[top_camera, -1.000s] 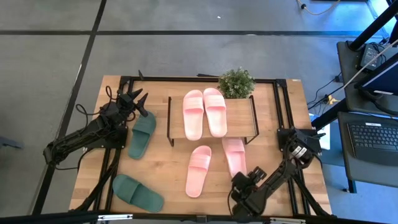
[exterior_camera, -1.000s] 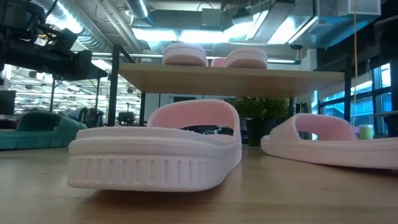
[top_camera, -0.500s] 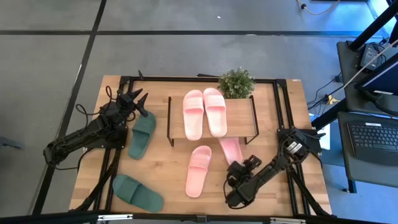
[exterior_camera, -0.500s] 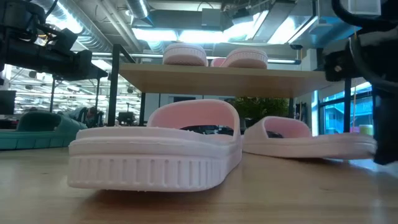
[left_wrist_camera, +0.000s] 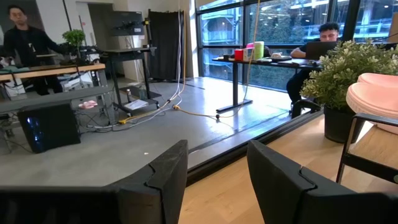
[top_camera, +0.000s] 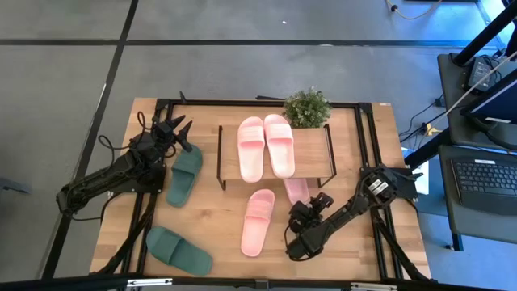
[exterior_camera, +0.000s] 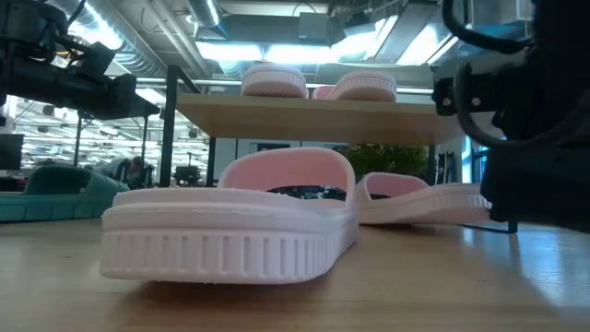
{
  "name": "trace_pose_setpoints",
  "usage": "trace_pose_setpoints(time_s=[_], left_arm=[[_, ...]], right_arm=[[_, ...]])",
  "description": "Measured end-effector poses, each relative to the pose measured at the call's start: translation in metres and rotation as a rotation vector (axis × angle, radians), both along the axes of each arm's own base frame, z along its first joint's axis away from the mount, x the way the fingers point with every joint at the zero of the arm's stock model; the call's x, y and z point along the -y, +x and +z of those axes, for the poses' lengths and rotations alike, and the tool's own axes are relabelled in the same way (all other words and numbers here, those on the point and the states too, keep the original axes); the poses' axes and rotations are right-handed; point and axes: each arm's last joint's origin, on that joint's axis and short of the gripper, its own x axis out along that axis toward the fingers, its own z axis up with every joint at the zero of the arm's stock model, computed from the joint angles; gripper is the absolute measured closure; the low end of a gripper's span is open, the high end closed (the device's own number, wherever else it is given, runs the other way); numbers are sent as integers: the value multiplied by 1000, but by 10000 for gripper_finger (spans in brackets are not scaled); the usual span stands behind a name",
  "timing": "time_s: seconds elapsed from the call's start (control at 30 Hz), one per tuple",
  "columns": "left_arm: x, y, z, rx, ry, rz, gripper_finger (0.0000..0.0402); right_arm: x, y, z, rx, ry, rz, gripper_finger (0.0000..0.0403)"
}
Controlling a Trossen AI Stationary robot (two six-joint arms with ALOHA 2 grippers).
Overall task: Pick and place slides into the shelf
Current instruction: Put the pink slide under the shelf
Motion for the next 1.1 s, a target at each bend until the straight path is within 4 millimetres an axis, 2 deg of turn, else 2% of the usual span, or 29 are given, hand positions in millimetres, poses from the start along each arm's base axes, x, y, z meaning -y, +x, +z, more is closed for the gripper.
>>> trace_pose_setpoints(time_s=[0.3, 0.43, 0.57, 0.8, 1.1], left_arm=[[0, 0, 0, 0, 0, 0, 243], [0, 0, 0, 0, 0, -1, 243], [0, 0, 0, 0, 0, 0, 243], [0, 0, 0, 0, -1, 0, 243], [0, 0, 0, 1, -1, 0, 243]], right_arm=[[18, 11, 0, -47, -2, -20, 208], [18, 10, 0, -82, 24, -26, 208], [9, 8, 6, -96, 53, -34, 208], [-19, 14, 46, -40, 78, 13, 208], [-54, 31, 100, 87, 131, 316, 208]])
